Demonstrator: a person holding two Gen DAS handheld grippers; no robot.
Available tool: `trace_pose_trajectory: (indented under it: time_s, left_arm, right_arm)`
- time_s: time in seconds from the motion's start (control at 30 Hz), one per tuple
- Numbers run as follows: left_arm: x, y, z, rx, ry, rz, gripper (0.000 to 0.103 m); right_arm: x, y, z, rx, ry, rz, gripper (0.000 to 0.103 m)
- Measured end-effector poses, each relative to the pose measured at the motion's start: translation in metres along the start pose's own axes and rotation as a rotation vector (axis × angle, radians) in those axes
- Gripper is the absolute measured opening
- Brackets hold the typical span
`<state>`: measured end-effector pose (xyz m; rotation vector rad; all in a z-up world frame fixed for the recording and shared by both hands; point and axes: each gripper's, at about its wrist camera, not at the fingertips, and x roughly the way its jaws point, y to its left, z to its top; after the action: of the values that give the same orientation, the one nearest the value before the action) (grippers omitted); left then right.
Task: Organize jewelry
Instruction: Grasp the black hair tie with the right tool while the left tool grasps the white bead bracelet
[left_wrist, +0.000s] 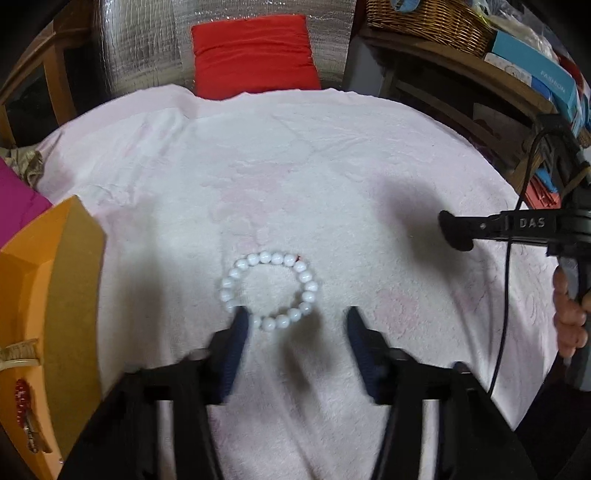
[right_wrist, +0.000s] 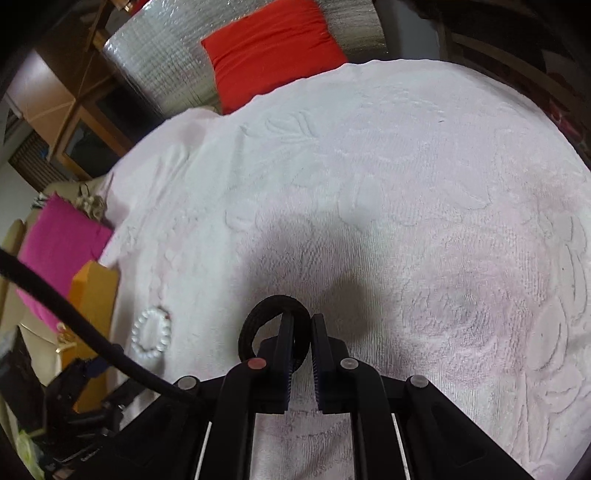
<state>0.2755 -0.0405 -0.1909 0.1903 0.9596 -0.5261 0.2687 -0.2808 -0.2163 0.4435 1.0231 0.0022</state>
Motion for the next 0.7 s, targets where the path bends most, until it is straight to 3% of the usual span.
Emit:
trace_pose_trajectory:
  time_s: [0.07, 0.2, 0.43, 0.53, 0.7]
  left_arm:
    - [0.004, -0.003, 0.002, 0.019, 0.005, 0.008, 0.035]
    - [0.010, -0.009, 0.004, 0.046, 0.009, 0.012, 0.035]
    - [0.031, -0.014, 0.007, 0.056, 0.049, 0.030, 0.034]
    - [0.031, -0.015, 0.008, 0.048, 0.049, 0.004, 0.017]
    - [0.031, -0.020, 0.009, 0.046, 0.042, -0.010, 0.014]
  right_arm:
    - [0.006, -0.002, 0.001, 0.014, 0.014, -0.001, 0.010]
    - [0.021, -0.012, 0.005, 0.053, 0.059, 0.005, 0.010]
    - [0.025, -0.010, 0.008, 0.037, 0.054, 0.006, 0.011]
    - [0.024, -0.013, 0.007, 0.040, 0.053, 0.018, 0.012]
    - [0.024, -0.016, 0.006, 0.038, 0.052, 0.035, 0.012]
